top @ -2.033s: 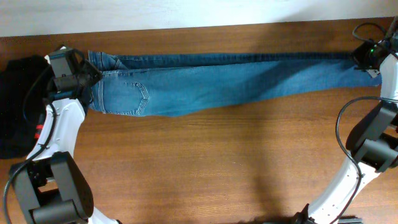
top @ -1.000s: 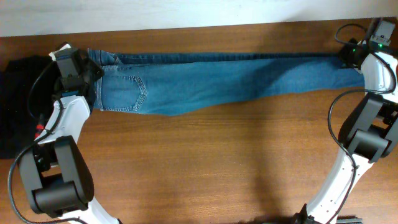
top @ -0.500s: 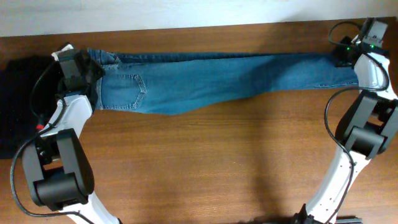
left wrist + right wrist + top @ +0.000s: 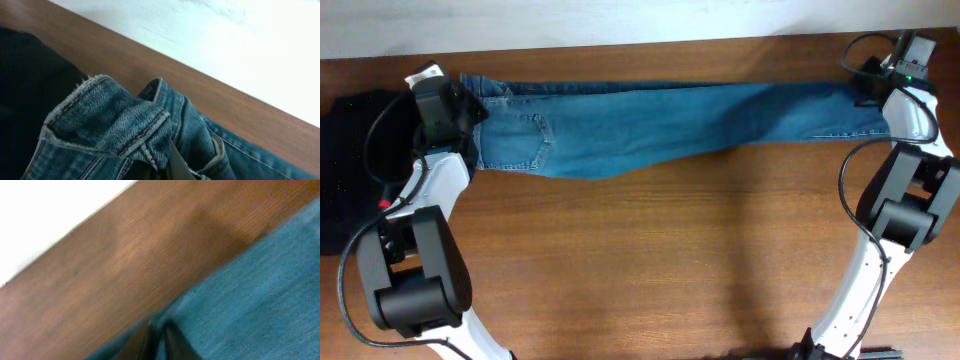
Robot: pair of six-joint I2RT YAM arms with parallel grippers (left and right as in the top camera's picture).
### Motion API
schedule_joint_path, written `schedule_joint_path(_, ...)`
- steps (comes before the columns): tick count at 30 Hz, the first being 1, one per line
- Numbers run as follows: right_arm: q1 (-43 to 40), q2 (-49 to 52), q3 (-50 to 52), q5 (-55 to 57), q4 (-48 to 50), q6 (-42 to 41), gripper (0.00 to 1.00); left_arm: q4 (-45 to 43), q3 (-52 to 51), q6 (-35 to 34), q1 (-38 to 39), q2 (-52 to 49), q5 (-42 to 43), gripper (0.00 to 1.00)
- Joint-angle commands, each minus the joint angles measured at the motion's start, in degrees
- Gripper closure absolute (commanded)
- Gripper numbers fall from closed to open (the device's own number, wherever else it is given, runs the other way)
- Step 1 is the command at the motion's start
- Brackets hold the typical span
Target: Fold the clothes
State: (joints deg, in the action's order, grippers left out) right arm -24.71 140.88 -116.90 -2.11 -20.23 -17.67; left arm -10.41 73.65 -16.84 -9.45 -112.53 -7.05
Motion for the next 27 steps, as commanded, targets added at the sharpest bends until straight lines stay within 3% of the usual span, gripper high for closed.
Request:
schedule_joint_path(1,-1.42,1.2,-1.66,3.43,1.2,1.18,0.62,-2.21,1.73,1.79,-1.66,-0.52,-5.44,0.88)
schedule_joint_path(4,-1.42,1.77,-1.68,-0.07,2.78,3.91,0.3,-2.97,1.73,3.02,-1.66,-0.63,-5.38,0.63)
schedule_joint_path(5,-1.42,1.86,-1.68,-0.7,2.95,4.0,0.16,-3.39,1.73,4.59,-1.66,-0.63,-5.38,0.52)
schedule_joint_path(8,-1.42,1.88,-1.68,-2.8,2.97,5.73,0.01,-5.18,1.86,9.29,-1.55,-0.63,-3.67,0.19)
schedule_joint_path(9,-1.44,1.88,-1.84,-3.69,2.91,6.67,0.01,-5.44,1.97,10.23,-1.44,-0.61,-2.8,0.13)
schedule_joint_path(10,-1.42,1.88,-2.23,-4.22,2.4,7.26,0.01,-5.38,2.27,10.78,-1.22,-0.61,-2.32,0.01)
schedule_joint_path(16,-0.57,1.84,-8.94,-4.79,-5.68,13.51,0.01,-2.1,6.19,11.54,2.12,-0.61,-1.53,0.01)
schedule_joint_path(20,0.35,1.84,-15.69,-4.79,-12.35,15.39,0.01,5.81,12.46,14.23,5.79,-0.61,-1.6,0.01)
schedule_joint_path(27,2.25,1.79,-21.07,-4.83,-28.09,15.78,0.02,37.79,26.29,14.34,12.48,-0.61,-1.57,0.01)
